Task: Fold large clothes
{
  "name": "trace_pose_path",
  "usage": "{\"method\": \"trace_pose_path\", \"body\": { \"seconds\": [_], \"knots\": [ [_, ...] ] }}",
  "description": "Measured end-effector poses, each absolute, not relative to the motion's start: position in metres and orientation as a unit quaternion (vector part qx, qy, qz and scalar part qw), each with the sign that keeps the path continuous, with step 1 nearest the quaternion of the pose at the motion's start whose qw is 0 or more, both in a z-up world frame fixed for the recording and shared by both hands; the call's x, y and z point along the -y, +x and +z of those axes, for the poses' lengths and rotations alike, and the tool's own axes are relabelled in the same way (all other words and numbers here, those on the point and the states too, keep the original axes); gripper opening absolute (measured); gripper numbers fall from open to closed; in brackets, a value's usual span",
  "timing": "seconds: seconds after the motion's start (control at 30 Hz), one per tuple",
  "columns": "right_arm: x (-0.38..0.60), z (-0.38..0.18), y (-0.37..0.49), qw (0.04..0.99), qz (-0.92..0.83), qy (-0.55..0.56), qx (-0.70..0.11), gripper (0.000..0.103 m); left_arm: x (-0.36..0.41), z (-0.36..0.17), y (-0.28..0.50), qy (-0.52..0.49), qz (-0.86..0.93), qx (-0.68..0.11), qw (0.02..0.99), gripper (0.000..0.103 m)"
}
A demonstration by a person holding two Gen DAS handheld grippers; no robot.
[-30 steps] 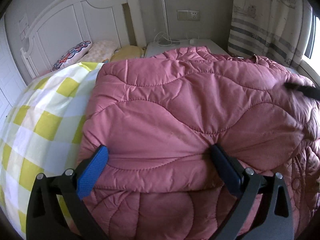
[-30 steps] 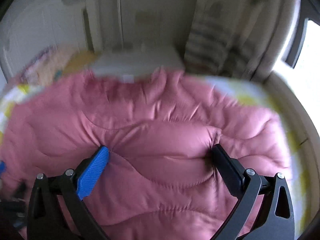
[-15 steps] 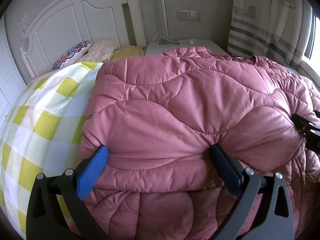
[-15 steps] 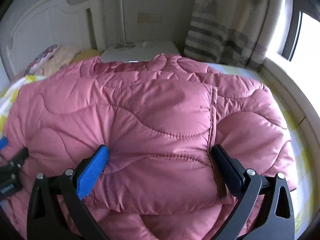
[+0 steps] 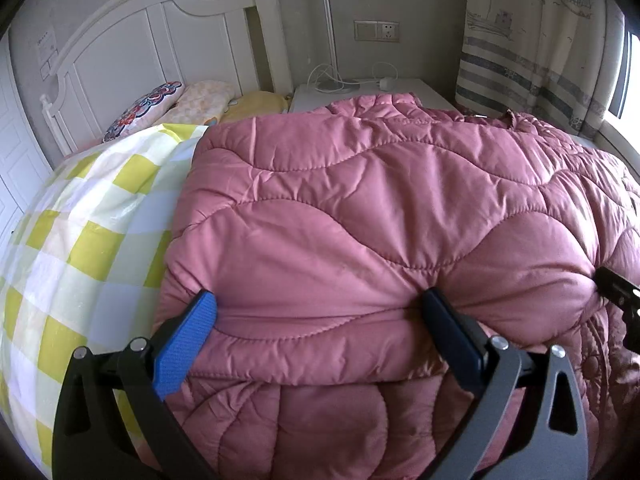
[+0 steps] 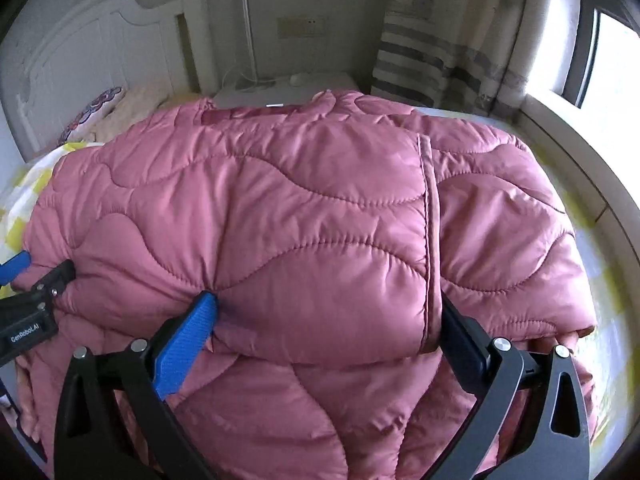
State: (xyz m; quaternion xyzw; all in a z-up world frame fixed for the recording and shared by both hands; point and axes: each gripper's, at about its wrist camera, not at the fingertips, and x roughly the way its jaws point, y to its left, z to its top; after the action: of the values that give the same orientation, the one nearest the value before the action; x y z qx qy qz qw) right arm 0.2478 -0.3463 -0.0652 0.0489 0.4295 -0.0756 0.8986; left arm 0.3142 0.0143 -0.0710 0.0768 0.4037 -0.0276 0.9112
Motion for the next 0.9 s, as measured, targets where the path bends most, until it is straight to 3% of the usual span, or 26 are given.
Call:
{"method": "trace_pose_path", "body": {
  "seconds": [0.2,0.33,0.73,0.9],
  "knots": [
    [0.332,-0.035,0.215,0.941,-0.077,0.037,-0.328,0.099,-0.014,-0.071,0.314,0.077,-0.027,-0.403,0.911,0.101],
    [0.327,-0.065,0.246,0.901,-0.07,0.019,-0.428,0.099,-0.015,-0.07,0.314,0.076,-0.028,-0.403,0.912,0.101],
    [0.336,-0.062,0.243,0.901,-0.056,0.039,-0.429,0.099,-0.017,-0.067,0.312,0.069,-0.029,-0.399,0.914,0.101],
    [0.323,-0.041,0.213,0.906,-0.041,0.019,-0.42,0.099,-0.007,-0.043,0.274,0.074,-0.071,-0.353,0.93,0.101]
  ]
}}
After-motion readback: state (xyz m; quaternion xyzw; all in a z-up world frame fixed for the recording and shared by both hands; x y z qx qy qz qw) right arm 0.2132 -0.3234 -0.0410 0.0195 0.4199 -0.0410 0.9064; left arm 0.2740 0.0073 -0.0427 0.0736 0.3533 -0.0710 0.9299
